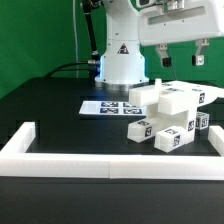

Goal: Assemble chair

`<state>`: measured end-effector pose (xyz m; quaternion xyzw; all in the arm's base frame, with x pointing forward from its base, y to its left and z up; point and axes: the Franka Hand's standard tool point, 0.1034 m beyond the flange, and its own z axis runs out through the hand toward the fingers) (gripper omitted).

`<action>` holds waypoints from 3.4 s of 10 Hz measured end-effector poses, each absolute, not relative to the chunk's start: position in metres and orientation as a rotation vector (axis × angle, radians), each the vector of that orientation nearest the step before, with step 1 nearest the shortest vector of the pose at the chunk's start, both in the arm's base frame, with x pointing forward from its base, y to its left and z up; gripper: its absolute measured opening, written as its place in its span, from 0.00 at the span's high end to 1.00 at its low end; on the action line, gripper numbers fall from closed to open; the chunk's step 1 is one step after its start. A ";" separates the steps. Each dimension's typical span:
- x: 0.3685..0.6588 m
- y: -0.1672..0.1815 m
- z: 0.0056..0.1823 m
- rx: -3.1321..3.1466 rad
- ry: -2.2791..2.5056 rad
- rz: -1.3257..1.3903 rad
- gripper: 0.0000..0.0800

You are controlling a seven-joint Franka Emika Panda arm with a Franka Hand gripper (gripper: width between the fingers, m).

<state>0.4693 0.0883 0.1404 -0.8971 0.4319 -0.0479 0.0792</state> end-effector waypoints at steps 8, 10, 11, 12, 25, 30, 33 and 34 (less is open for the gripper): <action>0.446 0.152 0.108 -2.595 1.418 -0.065 0.19; 0.446 0.155 0.109 -2.581 1.439 -0.053 0.19; 0.451 0.167 0.118 -2.554 1.449 -0.047 0.19; 0.450 0.178 0.118 -2.530 1.483 -0.042 0.19; 0.454 0.241 0.065 -2.551 1.571 -0.008 0.19; 0.435 0.223 0.053 -2.621 1.518 -0.005 0.19; 0.434 0.208 0.051 -2.677 1.449 -0.011 0.19; 0.435 0.200 0.050 -2.699 1.417 -0.016 0.19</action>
Offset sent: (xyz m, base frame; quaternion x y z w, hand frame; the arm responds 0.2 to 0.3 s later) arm -0.0329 0.0661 -0.0050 0.0303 -0.0387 0.1080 0.9929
